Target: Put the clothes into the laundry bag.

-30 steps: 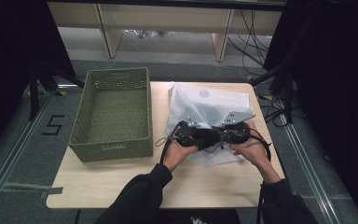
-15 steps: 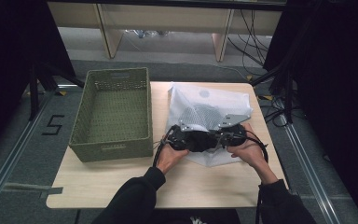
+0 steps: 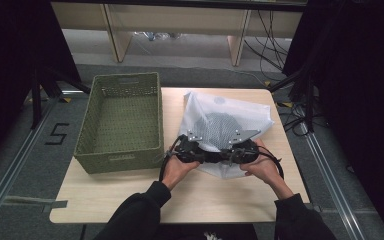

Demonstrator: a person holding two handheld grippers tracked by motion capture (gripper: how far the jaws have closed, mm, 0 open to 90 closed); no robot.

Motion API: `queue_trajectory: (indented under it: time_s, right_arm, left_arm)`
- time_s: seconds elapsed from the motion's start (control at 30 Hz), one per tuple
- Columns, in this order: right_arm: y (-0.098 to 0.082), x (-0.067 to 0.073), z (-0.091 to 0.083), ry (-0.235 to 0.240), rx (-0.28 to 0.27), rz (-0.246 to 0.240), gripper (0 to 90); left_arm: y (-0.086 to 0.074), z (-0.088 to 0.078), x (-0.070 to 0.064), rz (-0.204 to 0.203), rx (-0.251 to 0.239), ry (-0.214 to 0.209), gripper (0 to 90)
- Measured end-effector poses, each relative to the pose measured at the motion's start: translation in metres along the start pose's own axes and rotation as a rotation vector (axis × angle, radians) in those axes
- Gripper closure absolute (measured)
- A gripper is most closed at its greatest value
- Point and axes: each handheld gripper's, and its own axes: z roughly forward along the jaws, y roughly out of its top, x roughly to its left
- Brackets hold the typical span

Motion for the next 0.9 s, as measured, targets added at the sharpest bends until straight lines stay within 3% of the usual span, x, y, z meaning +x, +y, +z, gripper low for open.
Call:
queue_trajectory:
  time_s: [0.07,0.2,0.27,0.33,0.4,0.47,0.53,0.6,0.7,0.73,0.8,0.9]
  right_arm:
    - [-0.002,0.002,0.007,0.004,0.014,-0.002,90.0]
    - [-0.002,0.004,0.018,0.003,0.053,-0.027,89.9]
    - [-0.003,0.004,0.024,-0.003,0.071,-0.047,89.8]
    - [-0.004,0.006,0.027,0.001,0.090,-0.024,89.8]
    - [-0.005,0.005,0.028,0.011,0.097,-0.016,89.8]
    - [-0.005,0.002,0.028,0.000,0.086,-0.031,89.8]
    - [-0.006,0.002,0.027,0.000,0.089,-0.005,89.7]
    - [-0.007,0.000,0.028,-0.009,0.080,-0.035,89.7]
    - [-0.006,0.000,0.028,-0.023,0.084,-0.033,89.7]
    - [-0.005,0.001,0.028,-0.022,0.083,-0.032,89.7]
    - [-0.006,0.001,0.028,-0.008,0.086,-0.031,89.7]
    - [-0.006,-0.001,0.028,-0.019,0.080,-0.045,89.7]
  left_arm:
    - [-0.006,-0.008,-0.002,0.033,0.022,-0.003,55.7]
    - [-0.013,-0.011,-0.004,0.083,0.040,0.011,62.9]
    - [-0.014,-0.011,-0.005,0.085,0.038,-0.004,66.4]
    - [-0.014,-0.012,-0.004,0.083,0.057,-0.002,69.9]
    - [-0.015,-0.016,-0.006,0.074,0.043,-0.004,71.4]
    - [-0.016,-0.023,-0.008,0.091,0.036,-0.015,71.6]
    - [-0.017,-0.028,-0.008,0.093,0.040,-0.015,71.5]
    - [-0.018,-0.027,-0.006,0.088,0.059,-0.009,71.5]
    - [-0.020,-0.018,-0.001,0.092,0.101,-0.005,73.1]
    - [-0.020,-0.014,-0.001,0.082,0.101,-0.012,75.4]
    - [-0.019,-0.009,0.000,0.112,0.107,-0.010,78.2]
    - [-0.019,-0.008,0.001,0.118,0.105,-0.005,80.1]
